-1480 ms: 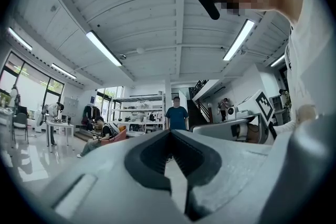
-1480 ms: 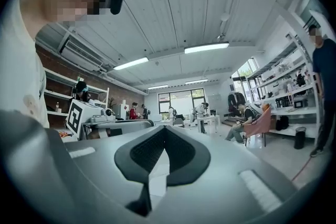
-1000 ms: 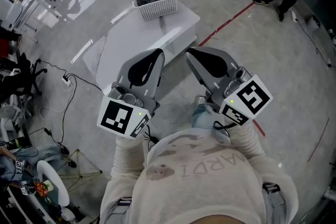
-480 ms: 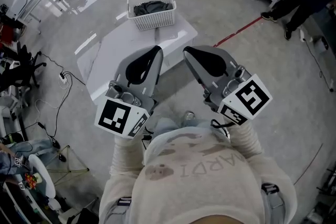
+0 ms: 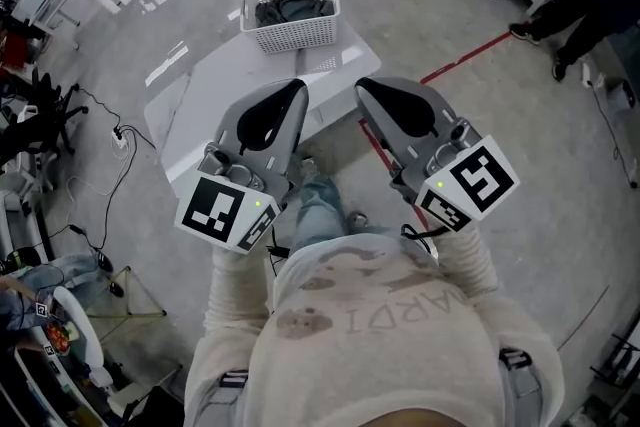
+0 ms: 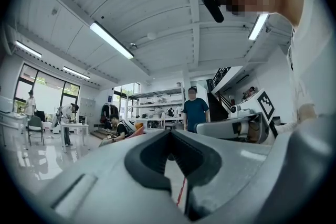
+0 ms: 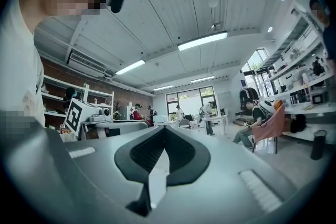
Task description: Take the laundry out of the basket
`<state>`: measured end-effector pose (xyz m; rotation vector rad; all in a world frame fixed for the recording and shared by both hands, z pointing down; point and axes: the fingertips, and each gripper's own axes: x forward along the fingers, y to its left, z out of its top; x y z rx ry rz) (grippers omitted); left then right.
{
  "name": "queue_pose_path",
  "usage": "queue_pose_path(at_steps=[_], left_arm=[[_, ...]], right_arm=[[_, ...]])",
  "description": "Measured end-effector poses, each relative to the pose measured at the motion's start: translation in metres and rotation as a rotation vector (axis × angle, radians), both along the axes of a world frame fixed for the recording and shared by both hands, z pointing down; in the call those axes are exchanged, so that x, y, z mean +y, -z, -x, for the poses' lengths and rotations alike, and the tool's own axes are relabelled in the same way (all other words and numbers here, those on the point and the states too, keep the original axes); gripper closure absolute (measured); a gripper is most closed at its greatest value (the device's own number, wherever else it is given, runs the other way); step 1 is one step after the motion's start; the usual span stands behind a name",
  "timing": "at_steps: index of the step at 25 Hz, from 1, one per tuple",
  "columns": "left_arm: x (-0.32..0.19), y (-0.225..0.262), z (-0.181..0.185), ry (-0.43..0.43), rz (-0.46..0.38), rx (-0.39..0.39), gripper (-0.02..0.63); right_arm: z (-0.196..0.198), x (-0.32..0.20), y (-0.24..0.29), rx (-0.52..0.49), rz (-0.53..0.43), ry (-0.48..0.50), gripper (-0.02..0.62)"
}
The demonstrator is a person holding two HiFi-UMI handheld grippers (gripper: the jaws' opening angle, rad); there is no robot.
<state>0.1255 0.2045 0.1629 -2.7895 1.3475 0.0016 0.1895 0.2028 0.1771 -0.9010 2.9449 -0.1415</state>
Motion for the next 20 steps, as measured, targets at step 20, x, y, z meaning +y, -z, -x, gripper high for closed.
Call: queue_pose_path(at_steps=[20], left_arm=[[-0.209, 0.002, 0.127, -0.052, 0.026, -0.007, 0.606]], right_arm=[[0.124, -0.205, 0.004, -0.012, 0.031, -0.041, 0.568]])
